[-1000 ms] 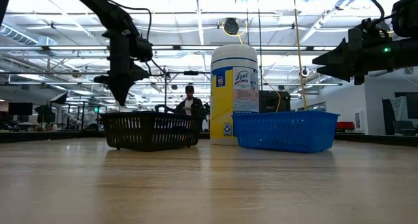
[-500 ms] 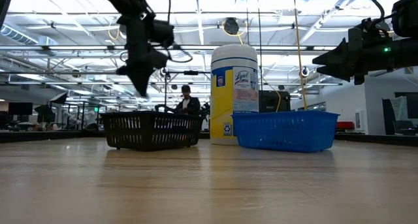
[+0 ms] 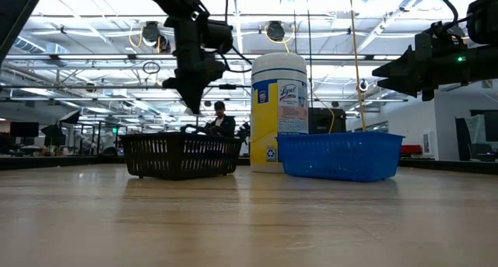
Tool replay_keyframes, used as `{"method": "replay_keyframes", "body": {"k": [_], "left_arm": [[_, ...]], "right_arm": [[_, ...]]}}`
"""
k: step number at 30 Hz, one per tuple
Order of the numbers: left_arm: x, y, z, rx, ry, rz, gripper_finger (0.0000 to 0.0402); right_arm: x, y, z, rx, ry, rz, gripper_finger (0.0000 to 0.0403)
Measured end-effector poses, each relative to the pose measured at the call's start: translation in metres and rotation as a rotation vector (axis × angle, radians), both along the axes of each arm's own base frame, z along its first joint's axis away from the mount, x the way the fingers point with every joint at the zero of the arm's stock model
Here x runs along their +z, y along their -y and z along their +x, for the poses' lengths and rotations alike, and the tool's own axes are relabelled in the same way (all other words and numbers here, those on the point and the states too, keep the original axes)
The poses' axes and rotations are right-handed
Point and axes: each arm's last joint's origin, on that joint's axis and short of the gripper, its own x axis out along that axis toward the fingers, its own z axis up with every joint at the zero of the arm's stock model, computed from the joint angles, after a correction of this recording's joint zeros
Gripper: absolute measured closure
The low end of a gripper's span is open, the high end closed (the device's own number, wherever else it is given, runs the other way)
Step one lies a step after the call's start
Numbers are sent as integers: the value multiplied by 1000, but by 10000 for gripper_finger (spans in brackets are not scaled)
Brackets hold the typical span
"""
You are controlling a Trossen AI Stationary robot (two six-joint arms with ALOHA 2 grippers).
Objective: Pick & Place First Aid Supplies
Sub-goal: Put the towelette pack into the yellow bin, then return to Home Position
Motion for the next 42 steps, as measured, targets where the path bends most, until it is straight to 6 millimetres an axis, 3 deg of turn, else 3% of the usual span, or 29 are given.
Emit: {"method": "replay_keyframes", "body": {"k": [12,24,27,35,42], "left_arm": [[-59,3,-1,-12,-131,-42,394],[-57,-2,4,-10,-60,-2,276],[-51,-3,2,-5,-43,8,241],[-13,-7,-16,23,69,70,147],[23,-1,-27,-14,172,189,107]], "right_arm": [[0,0,0,0,0,0,149],[0,0,0,0,0,0,149],[0,0,0,0,0,0,149],[0,0,0,0,0,0,149],[0,0,0,0,0,0,149]]}}
